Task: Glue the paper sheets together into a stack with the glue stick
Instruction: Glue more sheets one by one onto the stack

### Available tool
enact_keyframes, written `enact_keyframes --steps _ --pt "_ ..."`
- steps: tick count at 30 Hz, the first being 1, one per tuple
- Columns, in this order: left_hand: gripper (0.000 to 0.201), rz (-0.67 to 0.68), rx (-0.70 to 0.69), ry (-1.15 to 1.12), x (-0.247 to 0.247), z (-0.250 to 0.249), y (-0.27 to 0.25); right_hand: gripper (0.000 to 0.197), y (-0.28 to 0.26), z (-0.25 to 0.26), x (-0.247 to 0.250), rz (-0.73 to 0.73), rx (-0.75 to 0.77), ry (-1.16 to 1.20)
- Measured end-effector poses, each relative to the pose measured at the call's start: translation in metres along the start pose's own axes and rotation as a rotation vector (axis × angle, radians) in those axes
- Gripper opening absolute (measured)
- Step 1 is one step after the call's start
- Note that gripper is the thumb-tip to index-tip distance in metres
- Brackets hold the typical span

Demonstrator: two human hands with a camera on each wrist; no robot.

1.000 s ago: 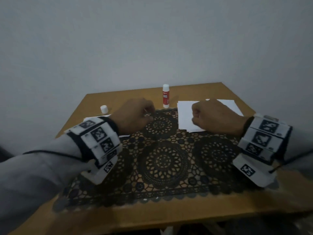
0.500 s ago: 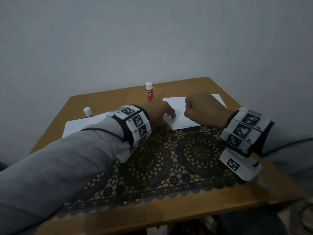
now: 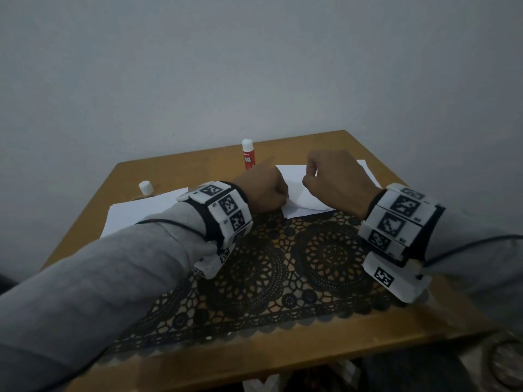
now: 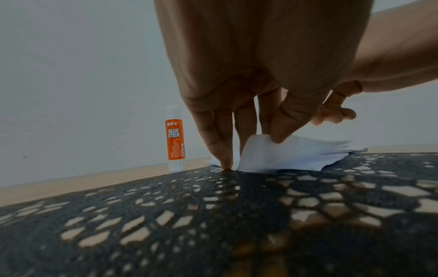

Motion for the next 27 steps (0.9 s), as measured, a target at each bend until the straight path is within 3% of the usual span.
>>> enact_keyframes --steps 9,14,16,20,23,27 --pt "0.021 -0.076 0.033 -0.001 0.006 0.007 -0.008 0.012 -0.003 0.004 -0.003 0.037 -0.005 0.027" --pt "0.008 -0.213 0.116 0.003 0.033 0.032 -0.038 0.01 -0.004 0.006 -0.005 0.052 0.013 0.046" --pt "0.013 -0.243 0.123 -0.021 0.043 0.039 -0.055 0.009 -0.004 0.006 -0.008 0.072 0.022 0.043" --pt "0.026 -0.157 0.085 -0.06 0.041 0.038 -0.093 0.009 -0.005 0.006 -0.013 0.09 0.022 0.026" --pt "0.025 -0.058 0.101 -0.066 0.032 0.038 -0.124 0.007 -0.003 0.004 -0.019 0.15 0.014 -0.004" --pt "0.036 0.065 0.089 -0.055 0.014 0.045 -0.148 0.021 0.013 0.013 -0.027 0.21 0.047 -0.041"
Point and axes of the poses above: each hand's wrist, its own y-axis towards the middle knuckle, its own x-axis out of the back of the hand, z = x × y, the point moved 9 cm from there along y, towards the middle knuckle, and after that the axes turned 8 degrees about -x, right-handed, at the moved point
